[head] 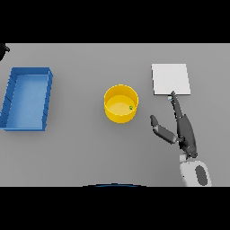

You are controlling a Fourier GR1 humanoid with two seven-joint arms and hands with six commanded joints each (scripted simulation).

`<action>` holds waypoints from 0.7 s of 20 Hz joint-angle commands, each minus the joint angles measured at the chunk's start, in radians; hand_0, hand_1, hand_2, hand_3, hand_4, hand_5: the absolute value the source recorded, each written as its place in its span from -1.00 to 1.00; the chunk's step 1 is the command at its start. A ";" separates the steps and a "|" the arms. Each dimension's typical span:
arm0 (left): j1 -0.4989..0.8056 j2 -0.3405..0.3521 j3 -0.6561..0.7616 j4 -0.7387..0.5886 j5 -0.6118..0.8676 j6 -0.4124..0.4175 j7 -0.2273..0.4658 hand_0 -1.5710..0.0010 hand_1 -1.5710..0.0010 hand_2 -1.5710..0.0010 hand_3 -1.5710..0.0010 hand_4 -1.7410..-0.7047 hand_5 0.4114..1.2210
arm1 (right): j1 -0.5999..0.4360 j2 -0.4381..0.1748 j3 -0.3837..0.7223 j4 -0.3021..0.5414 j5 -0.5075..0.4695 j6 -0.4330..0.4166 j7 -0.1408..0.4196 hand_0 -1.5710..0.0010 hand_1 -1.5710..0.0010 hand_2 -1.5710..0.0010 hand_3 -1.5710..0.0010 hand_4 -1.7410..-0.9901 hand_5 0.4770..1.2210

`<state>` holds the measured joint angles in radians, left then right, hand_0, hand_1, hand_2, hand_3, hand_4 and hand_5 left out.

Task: Pick up the red beaker and tilt it to pour out 1 green nut into yellow bowl. Pick up the yellow bowl and place it on the metallic measuring scale.

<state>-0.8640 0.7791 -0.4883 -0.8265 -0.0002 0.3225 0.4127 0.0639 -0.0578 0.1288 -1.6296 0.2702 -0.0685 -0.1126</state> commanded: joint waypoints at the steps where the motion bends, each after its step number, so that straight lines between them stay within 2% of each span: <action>1: 0.047 0.011 -0.004 -0.058 0.015 0.028 0.030 -1.00 -1.00 -1.00 -0.85 -1.00 1.00 | 0.000 -0.003 -0.005 -0.014 -0.010 0.003 -0.003 1.00 1.00 1.00 1.00 0.41 -0.51; 3: 0.129 0.023 -0.017 -0.132 0.041 0.075 0.060 -1.00 -1.00 -1.00 -0.84 -1.00 1.00 | -0.013 -0.002 -0.002 -0.006 -0.005 0.003 0.007 1.00 1.00 1.00 1.00 0.40 -0.50; 5: 0.193 0.028 -0.029 -0.188 0.064 0.118 0.096 -1.00 -1.00 -1.00 -0.88 -1.00 1.00 | -0.005 -0.001 0.000 -0.008 -0.001 0.000 -0.009 1.00 1.00 1.00 1.00 0.40 -0.50; 8: 0.237 0.035 -0.047 -0.234 0.082 0.160 0.117 -1.00 -1.00 -1.00 -0.94 -1.00 0.95 | -0.001 -0.006 -0.003 0.000 -0.009 0.007 -0.020 1.00 1.00 1.00 1.00 0.40 -0.49; 10: 0.252 0.040 -0.067 -0.250 0.089 0.179 0.142 -1.00 -1.00 -1.00 -0.96 -1.00 0.74 | 0.001 -0.010 -0.003 -0.017 -0.007 0.006 -0.011 1.00 1.00 1.00 1.00 0.42 -0.50; 12: 0.247 0.037 -0.099 -0.244 0.087 0.181 0.162 -1.00 -1.00 -1.00 -0.97 -1.00 0.37 | 0.011 0.000 0.006 -0.019 -0.004 0.006 -0.017 1.00 1.00 1.00 1.00 0.43 -0.50; 13: 0.251 0.047 -0.119 -0.258 0.085 0.176 0.172 -1.00 -1.00 -1.00 -0.98 -0.86 0.23 | 0.016 -0.010 0.000 -0.017 -0.004 0.007 -0.030 1.00 1.00 1.00 1.00 0.43 -0.49; 14: 0.256 0.065 -0.130 -0.272 0.100 0.145 0.175 -1.00 -1.00 -1.00 -0.91 -0.59 0.12 | 0.012 -0.007 0.003 -0.019 0.001 0.003 -0.015 1.00 1.00 1.00 1.00 0.45 -0.50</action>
<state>-0.6084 0.8443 -0.6177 -1.0982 0.1013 0.4703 0.5872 0.0756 -0.0642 0.1320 -1.6488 0.2713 -0.0656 -0.1279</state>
